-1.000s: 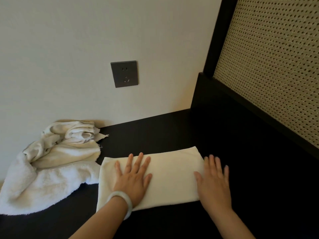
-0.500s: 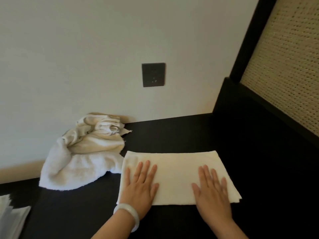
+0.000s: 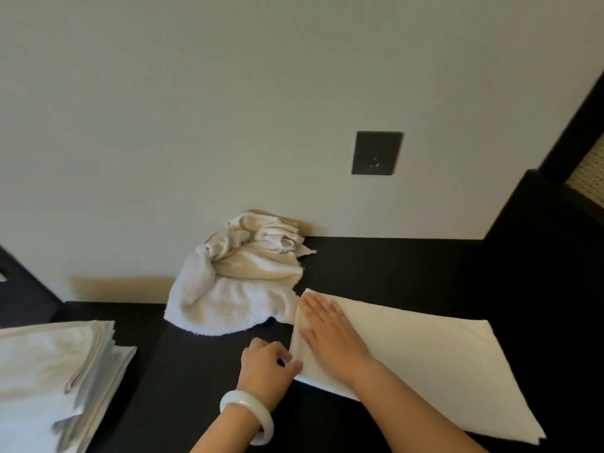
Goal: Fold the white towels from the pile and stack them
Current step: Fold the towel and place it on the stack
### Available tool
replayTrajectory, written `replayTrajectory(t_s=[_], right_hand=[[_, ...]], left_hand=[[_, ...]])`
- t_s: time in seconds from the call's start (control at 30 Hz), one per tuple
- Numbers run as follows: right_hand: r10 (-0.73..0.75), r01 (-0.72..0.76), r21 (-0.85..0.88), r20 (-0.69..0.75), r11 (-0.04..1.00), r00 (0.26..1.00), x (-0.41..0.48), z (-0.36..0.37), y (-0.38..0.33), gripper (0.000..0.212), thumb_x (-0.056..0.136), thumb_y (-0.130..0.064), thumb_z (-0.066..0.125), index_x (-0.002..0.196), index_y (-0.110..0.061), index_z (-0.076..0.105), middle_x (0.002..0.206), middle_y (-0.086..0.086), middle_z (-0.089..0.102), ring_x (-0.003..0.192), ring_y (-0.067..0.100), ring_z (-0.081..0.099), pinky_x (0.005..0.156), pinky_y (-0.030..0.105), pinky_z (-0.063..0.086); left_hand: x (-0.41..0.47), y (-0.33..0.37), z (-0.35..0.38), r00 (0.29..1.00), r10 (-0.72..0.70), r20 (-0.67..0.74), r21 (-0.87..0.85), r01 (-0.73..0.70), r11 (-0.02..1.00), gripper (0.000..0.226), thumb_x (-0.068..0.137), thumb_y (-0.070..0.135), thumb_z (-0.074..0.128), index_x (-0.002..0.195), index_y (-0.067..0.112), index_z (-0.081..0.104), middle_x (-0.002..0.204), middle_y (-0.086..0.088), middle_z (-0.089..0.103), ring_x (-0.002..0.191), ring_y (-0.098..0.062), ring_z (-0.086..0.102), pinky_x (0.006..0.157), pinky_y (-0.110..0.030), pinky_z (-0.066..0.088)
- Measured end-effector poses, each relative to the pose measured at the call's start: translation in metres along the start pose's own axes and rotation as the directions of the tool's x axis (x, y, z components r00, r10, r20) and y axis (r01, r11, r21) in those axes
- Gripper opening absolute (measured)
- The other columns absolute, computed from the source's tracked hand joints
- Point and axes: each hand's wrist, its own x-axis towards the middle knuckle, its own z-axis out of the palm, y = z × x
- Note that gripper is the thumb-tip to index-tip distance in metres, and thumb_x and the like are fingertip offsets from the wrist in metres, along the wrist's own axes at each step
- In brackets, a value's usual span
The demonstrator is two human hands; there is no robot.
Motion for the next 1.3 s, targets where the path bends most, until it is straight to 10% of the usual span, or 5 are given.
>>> replayTrajectory(t_s=[0.5,0.77,0.97,1.17,1.3], right_hand=[[0.045,-0.052,-0.115,-0.061,0.992,0.997,0.001,0.02,0.007,0.069,0.097,-0.063,0.005,0.155,-0.032,-0.015,0.161,-0.01,-0.021,0.148,0.014,-0.024,0.12,0.042,-0.018],[0.284,-0.192,0.353,-0.231,0.916,0.931,-0.005,0.004,0.009,0.052,0.107,-0.024,0.025,0.158,-0.021,0.013,0.165,-0.005,0.01,0.151,0.005,-0.002,0.121,0.025,-0.007],[0.354,-0.356,0.012,-0.144,0.934,0.924,-0.074,0.012,0.068,0.058,0.105,-0.044,0.018,0.158,-0.03,-0.001,0.165,-0.008,-0.01,0.15,0.007,-0.016,0.118,0.031,-0.019],[0.665,-0.681,0.005,-0.22,0.732,0.713,-0.163,-0.011,0.151,0.06,0.104,-0.047,0.014,0.157,-0.029,-0.008,0.165,-0.007,-0.01,0.15,0.007,-0.013,0.122,0.036,-0.012],[0.757,-0.742,0.159,-0.206,0.652,0.621,-0.177,-0.022,0.154,0.063,0.105,-0.044,0.027,0.158,-0.024,0.0,0.166,-0.001,0.006,0.152,0.013,0.003,0.124,0.035,0.001]], left_hand=[[-0.006,-0.008,-0.005,0.993,0.106,-0.051,0.337,-0.083,0.938,0.023,0.096,0.041,0.049,0.103,0.024,0.064,0.115,0.007,0.039,0.106,-0.014,0.038,0.097,-0.028,0.035],[0.015,0.022,0.029,0.869,0.495,-0.018,0.474,-0.428,0.769,0.058,0.104,0.026,0.025,0.157,0.02,0.003,0.164,0.003,-0.008,0.151,-0.014,-0.009,0.121,-0.028,-0.004],[0.042,0.025,0.05,0.875,0.465,0.135,0.628,-0.438,0.643,0.058,0.102,0.049,0.004,0.151,0.031,-0.021,0.157,0.004,-0.033,0.142,-0.02,-0.036,0.118,-0.044,-0.02],[0.043,0.02,0.053,0.882,0.449,0.14,0.634,-0.428,0.644,0.069,0.082,0.056,-0.023,0.146,0.033,-0.03,0.153,0.006,-0.039,0.14,-0.019,-0.039,0.117,-0.045,-0.021],[0.04,0.029,0.046,0.899,0.409,0.157,0.582,-0.419,0.697,0.061,0.1,0.054,0.005,0.152,0.033,-0.019,0.158,0.004,-0.031,0.144,-0.02,-0.032,0.119,-0.044,-0.017]])
